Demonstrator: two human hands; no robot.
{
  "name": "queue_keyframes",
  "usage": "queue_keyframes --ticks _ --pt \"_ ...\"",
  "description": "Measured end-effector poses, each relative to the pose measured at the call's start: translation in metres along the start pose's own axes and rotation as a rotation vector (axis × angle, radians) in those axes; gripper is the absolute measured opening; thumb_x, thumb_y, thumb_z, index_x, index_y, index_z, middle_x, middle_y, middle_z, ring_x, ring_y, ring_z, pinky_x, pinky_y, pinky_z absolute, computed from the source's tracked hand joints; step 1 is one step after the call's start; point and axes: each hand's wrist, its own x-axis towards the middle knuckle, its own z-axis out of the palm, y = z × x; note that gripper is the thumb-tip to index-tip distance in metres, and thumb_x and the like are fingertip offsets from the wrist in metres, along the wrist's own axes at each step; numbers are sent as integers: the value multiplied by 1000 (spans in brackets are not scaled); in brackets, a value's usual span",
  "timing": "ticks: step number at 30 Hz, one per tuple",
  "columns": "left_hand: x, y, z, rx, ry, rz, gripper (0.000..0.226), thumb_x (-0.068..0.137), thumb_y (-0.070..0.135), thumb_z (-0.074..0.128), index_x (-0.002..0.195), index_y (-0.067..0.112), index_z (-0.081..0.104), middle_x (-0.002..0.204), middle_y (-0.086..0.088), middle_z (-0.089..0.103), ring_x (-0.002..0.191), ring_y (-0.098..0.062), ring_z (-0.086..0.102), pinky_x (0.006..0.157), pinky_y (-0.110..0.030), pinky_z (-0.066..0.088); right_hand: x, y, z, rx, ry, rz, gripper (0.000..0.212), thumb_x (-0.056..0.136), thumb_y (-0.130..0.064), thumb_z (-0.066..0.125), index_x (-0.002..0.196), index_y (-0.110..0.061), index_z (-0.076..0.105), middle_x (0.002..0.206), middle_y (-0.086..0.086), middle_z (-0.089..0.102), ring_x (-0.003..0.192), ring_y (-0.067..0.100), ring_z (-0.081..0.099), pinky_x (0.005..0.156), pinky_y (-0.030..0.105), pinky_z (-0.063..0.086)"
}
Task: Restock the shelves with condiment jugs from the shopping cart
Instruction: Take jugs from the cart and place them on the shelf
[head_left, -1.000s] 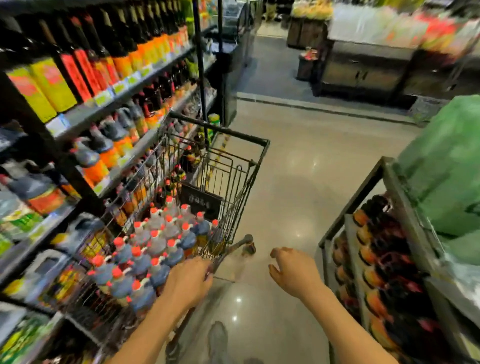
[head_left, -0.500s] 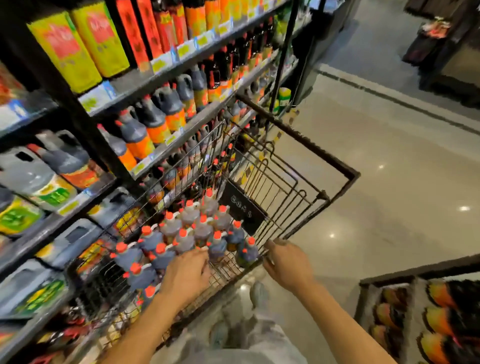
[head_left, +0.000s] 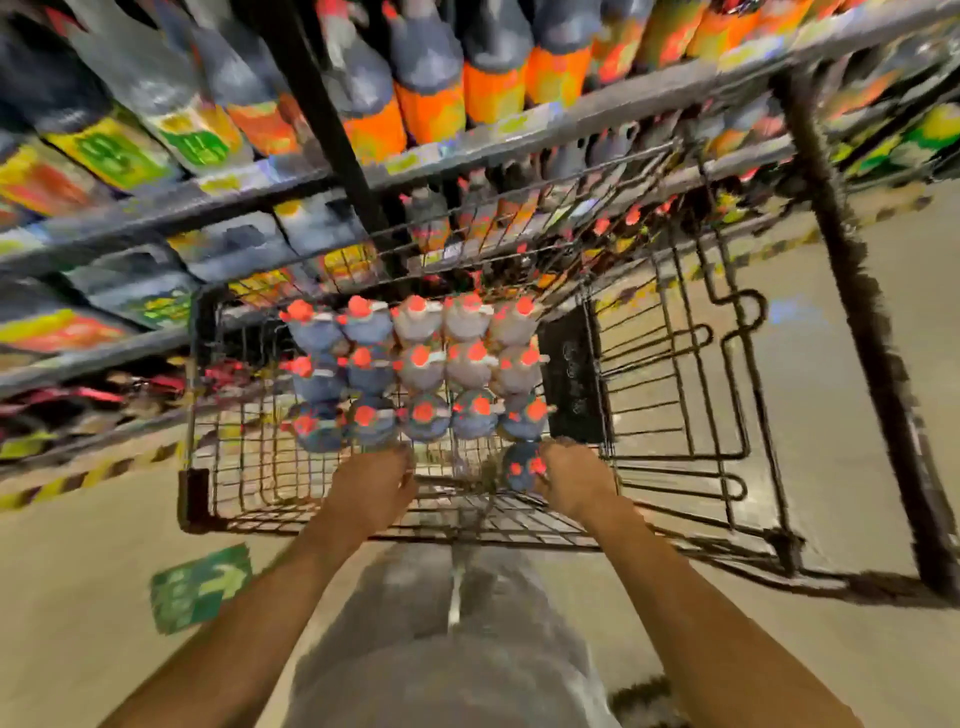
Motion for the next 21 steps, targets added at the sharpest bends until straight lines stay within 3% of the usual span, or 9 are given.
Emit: queue_keyframes --ticks 3,6,7,11,17,19,21 --pt "7 2 18 -153 -14 -71 18 88 29 52 94 17 63 93 -5 70 88 -31 66 75 -38 53 38 16 15 -20 -102 -41 48 96 -39 62 135 -12 52 132 16 57 121 39 58 96 47 52" --pt "13 0 40 -249 -10 -141 18 91 27 54 96 16 66 94 -4 71 88 -28 67 72 -34 50 105 53 72 -4 -184 -102 58 82 -66 52 125 -27 57 123 7 62 115 38 63 94 48 54" --pt "13 0 47 -248 -12 -162 18 93 27 54 99 16 67 97 -5 71 88 -28 68 72 -34 50 113 58 83 8 -212 -103 57 81 -66 51 123 -29 59 121 8 64 113 37 65 93 47 55" --pt "14 9 63 -198 51 -149 18 93 20 60 106 10 69 97 -14 72 83 -34 70 70 -36 53 81 24 42 -100 -196 -104 41 95 -29 65 133 -17 55 123 13 65 113 36 65 93 43 55" --pt "20 4 65 -209 2 -132 23 88 26 54 103 14 65 98 -7 67 91 -28 64 78 -37 52 80 21 42 -228 -139 -168 38 98 -29 60 135 -20 54 128 12 64 116 37 64 90 41 51" --pt "21 4 61 -219 -20 -144 25 88 24 59 109 14 65 102 -7 67 94 -27 64 79 -36 51 79 24 36 -189 -111 -193 38 96 -32 62 132 -22 58 126 11 66 115 37 64 90 40 50" --pt "22 3 58 -292 -86 -146 37 88 28 65 122 13 62 112 -6 66 102 -25 62 81 -33 48 77 26 29 -2 -75 -195 28 93 -29 66 120 -21 67 115 9 69 109 33 66 87 37 50"
